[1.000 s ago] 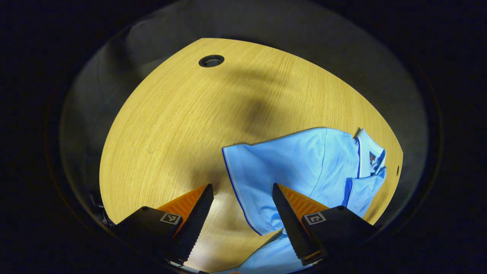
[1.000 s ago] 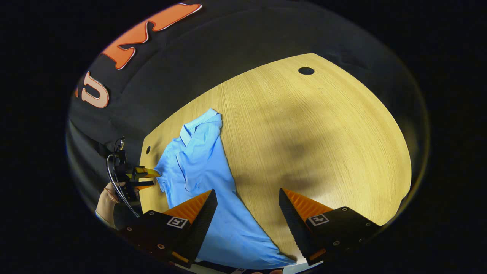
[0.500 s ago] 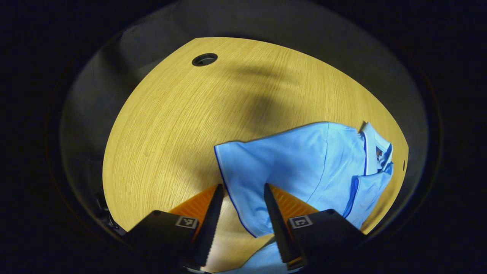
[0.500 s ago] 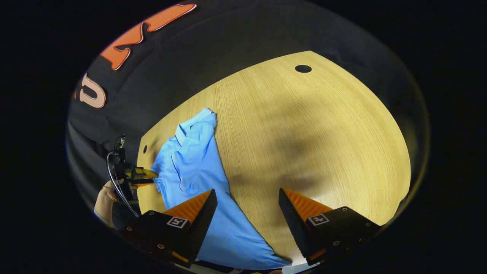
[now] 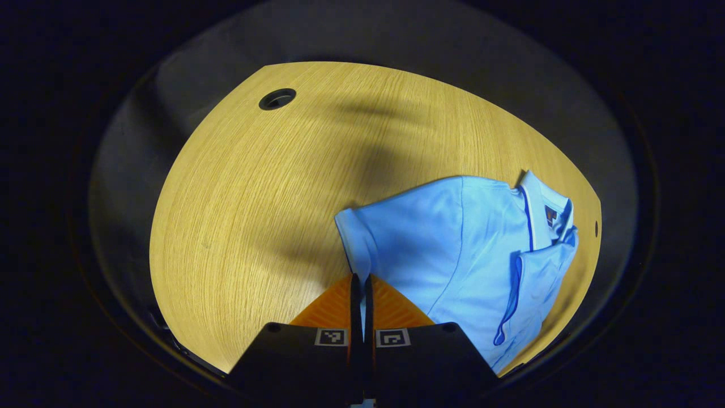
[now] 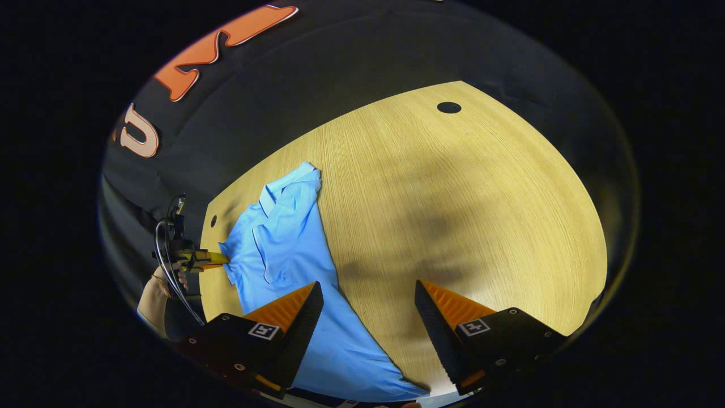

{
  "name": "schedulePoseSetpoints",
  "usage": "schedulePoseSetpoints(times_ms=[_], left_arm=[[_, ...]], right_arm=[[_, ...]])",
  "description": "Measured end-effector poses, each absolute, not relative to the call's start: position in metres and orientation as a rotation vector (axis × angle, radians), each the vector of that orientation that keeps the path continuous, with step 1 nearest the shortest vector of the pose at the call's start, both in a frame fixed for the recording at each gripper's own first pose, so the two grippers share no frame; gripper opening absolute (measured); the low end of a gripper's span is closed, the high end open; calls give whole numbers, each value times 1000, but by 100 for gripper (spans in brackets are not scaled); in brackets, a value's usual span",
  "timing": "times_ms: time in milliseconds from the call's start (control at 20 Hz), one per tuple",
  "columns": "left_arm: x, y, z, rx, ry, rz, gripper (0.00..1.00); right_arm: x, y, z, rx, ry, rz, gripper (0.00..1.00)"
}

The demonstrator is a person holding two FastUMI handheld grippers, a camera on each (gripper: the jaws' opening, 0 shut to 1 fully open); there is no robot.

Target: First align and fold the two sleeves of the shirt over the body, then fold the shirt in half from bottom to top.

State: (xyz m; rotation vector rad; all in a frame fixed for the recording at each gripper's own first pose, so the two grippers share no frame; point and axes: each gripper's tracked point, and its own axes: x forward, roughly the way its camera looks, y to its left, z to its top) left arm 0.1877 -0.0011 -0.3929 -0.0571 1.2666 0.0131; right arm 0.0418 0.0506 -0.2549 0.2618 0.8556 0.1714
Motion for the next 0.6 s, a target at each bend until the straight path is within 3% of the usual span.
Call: schedulePoseSetpoints(times_ms=[600], left_arm=[[180, -85, -304, 58, 1100, -225, 4]], right_arm=[[27, 32, -249, 292, 838, 145, 99]])
